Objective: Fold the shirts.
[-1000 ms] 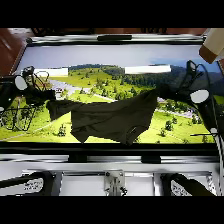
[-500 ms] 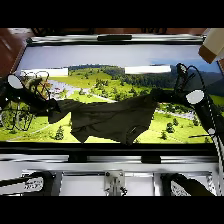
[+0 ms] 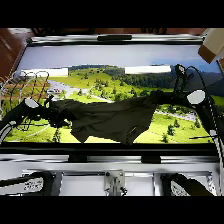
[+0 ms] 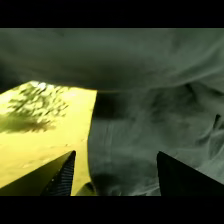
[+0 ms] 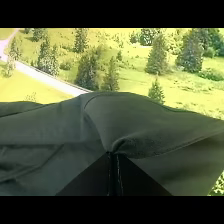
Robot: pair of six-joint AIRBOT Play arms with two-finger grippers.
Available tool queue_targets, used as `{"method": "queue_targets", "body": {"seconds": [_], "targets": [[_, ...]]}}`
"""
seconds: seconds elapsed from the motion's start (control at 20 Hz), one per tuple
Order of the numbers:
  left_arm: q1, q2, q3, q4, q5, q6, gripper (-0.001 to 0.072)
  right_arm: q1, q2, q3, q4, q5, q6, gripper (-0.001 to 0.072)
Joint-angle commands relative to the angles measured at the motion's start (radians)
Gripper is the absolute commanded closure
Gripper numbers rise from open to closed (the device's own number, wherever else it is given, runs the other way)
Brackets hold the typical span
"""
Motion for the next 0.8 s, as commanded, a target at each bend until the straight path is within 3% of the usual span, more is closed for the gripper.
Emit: {"method": "queue_targets", "body": {"seconds": [0.0, 0.05, 0.1, 0.15, 0.2, 0.25, 0.45, 0.65, 0.75], "targets": [[-0.031, -0.031, -0.02, -0.036, 0.074, 0.006, 0.0139, 0.0, 0.001, 0.0, 0.001, 0.006, -0.001, 0.0653], [-0.033, -0.048, -0.019, -0.037, 0.076, 0.006, 0.014, 0.0, 0.001, 0.0, 0.001, 0.01, -0.001, 0.0652], [-0.032, -0.06, -0.017, -0.037, 0.079, 0.005, 0.0218, 0.0, 0.001, 0.0, 0.001, 0.016, -0.001, 0.0652], [-0.028, -0.061, -0.013, -0.037, 0.091, 0.002, 0.0502, 0.0, 0.001, 0.0, 0.001, 0.023, -0.001, 0.0652], [-0.021, -0.054, 0.002, -0.037, 0.094, 0.004, 0.0636, 0.0, 0.003, 0.0, 0.0, 0.031, -0.002, 0.0652], [-0.013, -0.04, 0.027, -0.037, 0.091, 0.018, 0.0669, 0.0, 0.009, 0.0, -0.006, 0.032, -0.005, 0.0652], [0.043, 0.114, 0.233, -0.033, 0.04, 0.078, 0.0671, 0.0, 0.1, 0.073, -0.129, 0.026, -0.029, 0.0653], [0.1, 0.344, 0.592, -0.031, 0.02, 0.113, 0.0671, 0.0, 0.242, 0.328, -0.263, -0.024, -0.029, 0.0653], [0.126, 0.446, 0.816, 0.039, 0.045, 0.111, 0.0672, 0.0, 0.322, 0.463, -0.285, -0.103, -0.027, 0.0653]]}}
